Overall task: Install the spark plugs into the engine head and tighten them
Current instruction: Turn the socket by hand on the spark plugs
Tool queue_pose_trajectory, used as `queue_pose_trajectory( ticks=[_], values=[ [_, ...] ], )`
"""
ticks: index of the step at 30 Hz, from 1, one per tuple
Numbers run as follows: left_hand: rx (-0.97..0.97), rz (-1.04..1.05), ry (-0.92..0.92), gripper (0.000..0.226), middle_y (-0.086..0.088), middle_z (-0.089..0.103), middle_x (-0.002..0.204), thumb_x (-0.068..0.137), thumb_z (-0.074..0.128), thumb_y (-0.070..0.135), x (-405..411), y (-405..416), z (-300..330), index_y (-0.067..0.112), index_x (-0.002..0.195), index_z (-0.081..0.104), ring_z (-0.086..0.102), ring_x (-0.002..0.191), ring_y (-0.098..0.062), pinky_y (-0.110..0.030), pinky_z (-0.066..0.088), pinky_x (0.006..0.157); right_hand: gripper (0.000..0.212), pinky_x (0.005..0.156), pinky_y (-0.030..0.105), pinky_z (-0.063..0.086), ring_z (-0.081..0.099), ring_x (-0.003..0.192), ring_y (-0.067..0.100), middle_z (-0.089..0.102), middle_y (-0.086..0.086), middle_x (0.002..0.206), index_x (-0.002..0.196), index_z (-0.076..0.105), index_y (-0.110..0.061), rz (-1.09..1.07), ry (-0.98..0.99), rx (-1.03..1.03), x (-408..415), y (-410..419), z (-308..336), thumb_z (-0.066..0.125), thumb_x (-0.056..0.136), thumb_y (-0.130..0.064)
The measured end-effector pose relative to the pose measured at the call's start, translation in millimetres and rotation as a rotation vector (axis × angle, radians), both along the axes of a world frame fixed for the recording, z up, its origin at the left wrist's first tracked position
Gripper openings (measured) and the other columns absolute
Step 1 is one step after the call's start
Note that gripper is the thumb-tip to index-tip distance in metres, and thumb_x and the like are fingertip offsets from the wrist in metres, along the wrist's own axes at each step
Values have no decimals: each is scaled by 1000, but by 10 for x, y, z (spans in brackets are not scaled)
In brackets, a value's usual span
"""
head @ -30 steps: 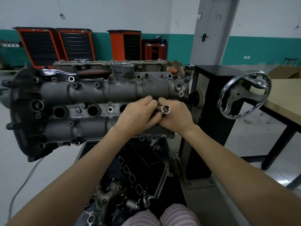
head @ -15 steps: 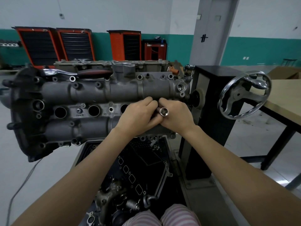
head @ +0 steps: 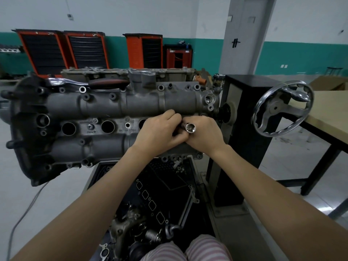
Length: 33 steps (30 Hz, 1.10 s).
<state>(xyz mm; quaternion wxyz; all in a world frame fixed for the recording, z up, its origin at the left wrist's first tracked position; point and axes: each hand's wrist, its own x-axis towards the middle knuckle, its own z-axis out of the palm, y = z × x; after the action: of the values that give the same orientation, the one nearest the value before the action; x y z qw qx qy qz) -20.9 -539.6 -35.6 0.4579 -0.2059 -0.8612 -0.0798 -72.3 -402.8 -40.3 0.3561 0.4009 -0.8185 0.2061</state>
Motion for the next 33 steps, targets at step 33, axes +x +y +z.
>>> queue_pose_trajectory(
  ticks=[33],
  values=[
    [-4,13,6,31,-8,48,64,80,47,31,-9,7,7,4,65,50,46,45,-24,-21,21,43,21,45,26,26,51,47,34,54,8,55,72,49,-5,-46,2,42,10,-8,31,67,69,-16]
  ],
)
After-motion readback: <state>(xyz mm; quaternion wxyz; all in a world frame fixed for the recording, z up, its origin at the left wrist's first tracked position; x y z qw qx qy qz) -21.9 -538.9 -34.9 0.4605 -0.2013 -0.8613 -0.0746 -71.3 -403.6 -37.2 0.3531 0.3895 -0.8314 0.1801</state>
